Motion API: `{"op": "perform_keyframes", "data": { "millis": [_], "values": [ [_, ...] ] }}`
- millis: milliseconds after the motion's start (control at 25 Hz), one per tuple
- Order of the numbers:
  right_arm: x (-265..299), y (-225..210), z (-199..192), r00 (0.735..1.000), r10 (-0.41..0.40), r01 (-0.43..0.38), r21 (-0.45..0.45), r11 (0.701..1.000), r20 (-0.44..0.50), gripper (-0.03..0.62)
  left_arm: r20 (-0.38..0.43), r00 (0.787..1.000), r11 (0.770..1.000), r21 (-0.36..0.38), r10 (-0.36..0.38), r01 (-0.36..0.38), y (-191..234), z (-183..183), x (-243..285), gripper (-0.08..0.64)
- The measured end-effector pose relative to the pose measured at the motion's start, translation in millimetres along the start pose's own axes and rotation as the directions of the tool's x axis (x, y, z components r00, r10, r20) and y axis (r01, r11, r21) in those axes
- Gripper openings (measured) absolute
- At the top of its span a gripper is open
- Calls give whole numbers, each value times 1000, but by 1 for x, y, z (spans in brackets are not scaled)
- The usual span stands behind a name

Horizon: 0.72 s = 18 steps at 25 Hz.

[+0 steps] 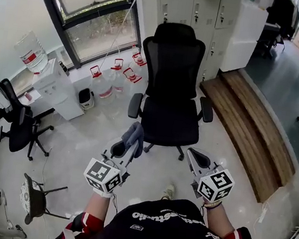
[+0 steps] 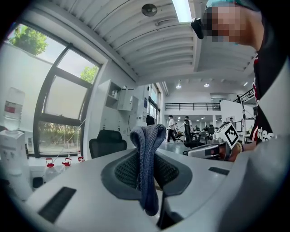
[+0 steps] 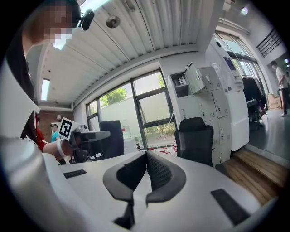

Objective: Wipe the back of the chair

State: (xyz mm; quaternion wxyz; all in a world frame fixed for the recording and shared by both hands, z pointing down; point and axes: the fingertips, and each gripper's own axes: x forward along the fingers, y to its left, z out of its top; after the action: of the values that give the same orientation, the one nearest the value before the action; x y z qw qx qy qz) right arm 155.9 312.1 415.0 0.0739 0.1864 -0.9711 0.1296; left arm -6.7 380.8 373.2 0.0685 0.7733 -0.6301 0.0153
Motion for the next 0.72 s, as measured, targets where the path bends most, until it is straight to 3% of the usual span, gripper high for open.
{"op": "perform_keyframes", "data": {
  "millis": [360,720],
  "values": [
    [30,-117,33,1000,12,-12,22,1000,7,14,-7,1000,999,-29,14,-14,13,18,112,63],
    [55,-166,41,1000,18,-19,81,997,19,14,-55,998,999,4,40,-40,37,28,162,63]
  ]
}}
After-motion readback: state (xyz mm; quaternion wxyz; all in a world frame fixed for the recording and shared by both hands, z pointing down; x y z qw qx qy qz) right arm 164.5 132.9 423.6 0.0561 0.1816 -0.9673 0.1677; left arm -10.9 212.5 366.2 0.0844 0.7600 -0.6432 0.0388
